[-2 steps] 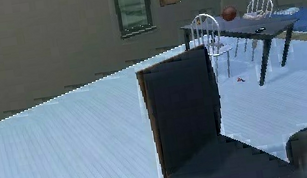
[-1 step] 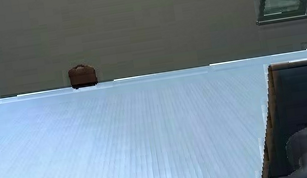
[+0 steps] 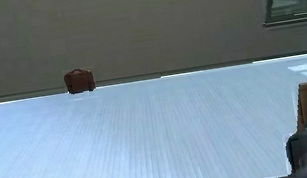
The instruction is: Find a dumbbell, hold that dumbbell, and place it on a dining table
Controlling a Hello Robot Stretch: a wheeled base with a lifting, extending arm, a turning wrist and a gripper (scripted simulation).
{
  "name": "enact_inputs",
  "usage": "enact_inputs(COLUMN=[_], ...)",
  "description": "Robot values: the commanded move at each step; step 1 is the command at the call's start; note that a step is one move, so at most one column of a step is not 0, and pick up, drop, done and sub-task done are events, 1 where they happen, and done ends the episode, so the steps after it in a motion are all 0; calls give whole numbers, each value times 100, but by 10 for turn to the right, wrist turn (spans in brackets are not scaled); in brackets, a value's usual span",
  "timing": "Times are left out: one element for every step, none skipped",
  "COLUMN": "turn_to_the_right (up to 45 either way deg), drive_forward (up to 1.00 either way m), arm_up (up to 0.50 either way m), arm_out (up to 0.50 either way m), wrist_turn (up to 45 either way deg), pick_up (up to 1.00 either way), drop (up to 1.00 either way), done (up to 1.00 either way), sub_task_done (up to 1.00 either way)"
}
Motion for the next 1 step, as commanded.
enact_inputs(turn_to_the_right=[150], drive_forward=[0], arm_up=[0], arm_out=[0], wrist_turn=[0], pick_up=[0], drop=[0], done=[0], sub_task_done=[0])
